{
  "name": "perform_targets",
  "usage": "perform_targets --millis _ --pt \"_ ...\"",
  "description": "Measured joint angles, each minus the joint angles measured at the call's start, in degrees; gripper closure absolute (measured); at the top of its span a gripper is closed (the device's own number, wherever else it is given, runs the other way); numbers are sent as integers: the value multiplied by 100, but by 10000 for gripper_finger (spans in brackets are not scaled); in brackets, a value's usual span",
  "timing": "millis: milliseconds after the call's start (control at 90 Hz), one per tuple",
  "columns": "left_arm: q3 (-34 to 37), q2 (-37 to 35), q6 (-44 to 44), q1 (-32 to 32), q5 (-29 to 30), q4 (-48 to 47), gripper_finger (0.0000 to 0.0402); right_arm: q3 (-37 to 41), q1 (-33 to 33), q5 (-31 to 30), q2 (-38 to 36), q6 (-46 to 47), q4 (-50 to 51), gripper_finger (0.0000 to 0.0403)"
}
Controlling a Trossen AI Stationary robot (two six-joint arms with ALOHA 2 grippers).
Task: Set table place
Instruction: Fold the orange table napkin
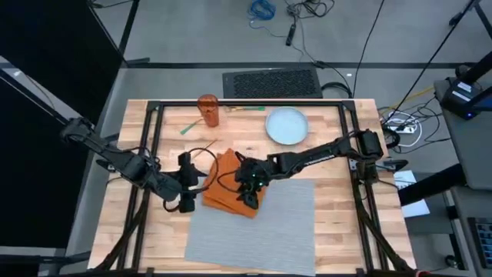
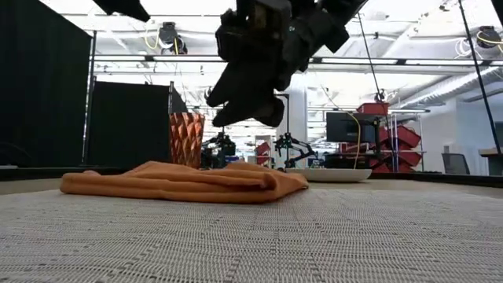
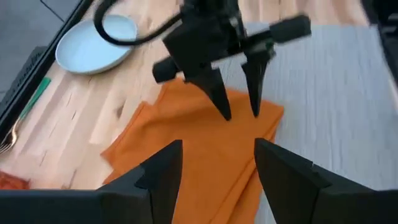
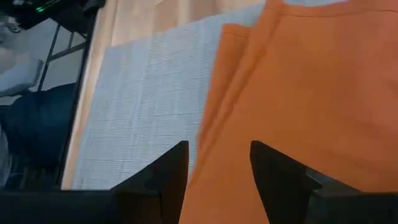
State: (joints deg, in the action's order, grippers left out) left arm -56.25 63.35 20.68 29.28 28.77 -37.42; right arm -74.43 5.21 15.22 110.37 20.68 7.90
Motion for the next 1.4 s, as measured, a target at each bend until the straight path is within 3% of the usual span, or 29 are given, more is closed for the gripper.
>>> perform_targets --millis 167,433,889,1189,1400 --pt "0 0 -3 0 0 195 217 0 62 4 4 -342 -107 245" --pt "0 2 141 0 -44 240 217 0 136 9 11 -48 -522 245" --pt "-4 40 704 0 -52 27 217 0 408 -34 72 -77 -18 245" --pt "-4 606 908 0 -388 -202 217 2 683 -50 397 40 125 245" --pt "-4 930 914 0 -705 -189 217 11 691 -518 398 99 455 245"
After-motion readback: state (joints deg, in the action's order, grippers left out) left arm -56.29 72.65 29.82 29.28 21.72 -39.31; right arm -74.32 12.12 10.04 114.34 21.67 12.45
